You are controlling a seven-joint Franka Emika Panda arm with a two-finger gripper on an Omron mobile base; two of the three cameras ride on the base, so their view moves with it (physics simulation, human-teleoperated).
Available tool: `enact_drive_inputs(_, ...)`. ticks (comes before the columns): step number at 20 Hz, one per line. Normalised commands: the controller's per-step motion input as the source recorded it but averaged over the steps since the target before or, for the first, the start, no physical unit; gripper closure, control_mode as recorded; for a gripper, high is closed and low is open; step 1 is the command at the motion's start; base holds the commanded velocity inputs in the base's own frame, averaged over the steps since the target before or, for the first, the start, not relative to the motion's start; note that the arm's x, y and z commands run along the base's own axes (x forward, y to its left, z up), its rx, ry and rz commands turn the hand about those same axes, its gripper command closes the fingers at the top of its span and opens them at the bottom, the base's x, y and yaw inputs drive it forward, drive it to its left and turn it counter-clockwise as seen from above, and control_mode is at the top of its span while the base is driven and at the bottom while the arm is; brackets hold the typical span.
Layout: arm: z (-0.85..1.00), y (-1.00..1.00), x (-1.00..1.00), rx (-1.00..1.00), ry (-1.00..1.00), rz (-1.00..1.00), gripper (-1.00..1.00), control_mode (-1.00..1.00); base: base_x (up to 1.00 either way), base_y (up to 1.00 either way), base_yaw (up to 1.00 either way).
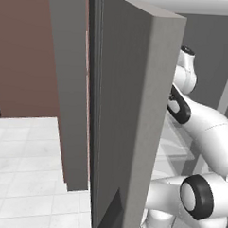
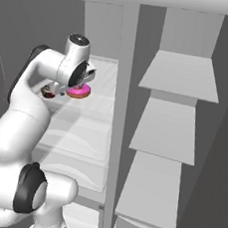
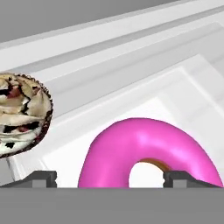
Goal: Take the donut and cupcake from the fridge and place them on the empty tray on the dining counter.
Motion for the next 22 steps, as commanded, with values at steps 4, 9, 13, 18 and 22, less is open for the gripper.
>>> enact_drive_inputs(4,-0.14,0.00,0.53,-0.02,0.09,0.04,-1.00,-1.00,0.00,0.00,0.00)
enact_drive_inputs(9,-0.11,0.01,0.27,-0.01,0.09,0.03,-1.00,-1.00,0.00,0.00,0.00)
enact_drive_inputs(13,-0.50,0.16,-0.13,-0.10,0.02,0.01,-1.00,-1.00,0.00,0.00,0.00)
enact_drive_inputs(18,-0.58,0.25,-0.31,-0.17,-0.17,0.00,1.00,-1.00,0.00,0.00,0.00)
enact_drive_inputs(22,-0.18,0.01,-0.19,-0.08,-0.17,0.00,1.00,-1.00,0.00,0.00,0.00)
